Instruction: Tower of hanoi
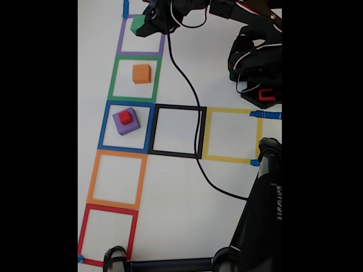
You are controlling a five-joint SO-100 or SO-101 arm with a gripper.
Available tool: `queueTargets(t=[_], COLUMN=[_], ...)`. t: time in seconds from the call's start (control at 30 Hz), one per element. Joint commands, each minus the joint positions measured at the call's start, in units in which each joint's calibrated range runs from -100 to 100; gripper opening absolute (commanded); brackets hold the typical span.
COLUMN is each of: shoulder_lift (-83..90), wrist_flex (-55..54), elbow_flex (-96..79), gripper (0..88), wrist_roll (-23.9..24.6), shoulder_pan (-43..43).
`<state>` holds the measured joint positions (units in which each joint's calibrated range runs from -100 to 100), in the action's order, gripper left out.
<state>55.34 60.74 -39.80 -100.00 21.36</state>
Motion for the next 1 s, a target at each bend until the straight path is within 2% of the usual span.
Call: queueTargets(t=[0.0,0.23,0.37,0.47,0.7,0.97], shoulder_lift=[-2.98,-10.73,-10.73,-9.52,-4.59,-7.58], wrist_flex=[14.0,31.49,33.27,30.59,9.3,-29.49], elbow_flex=[20.98,47.25,47.16,41.34,14.61,-17.02], gripper=[6.5,6.2,6.1,6.1,6.2,6.3], wrist_roll=[0.0,0.0,0.0,0.0,0.0,0.0], shoulder_pan=[2.13,3.47,6.54,9.42,16.9,21.21])
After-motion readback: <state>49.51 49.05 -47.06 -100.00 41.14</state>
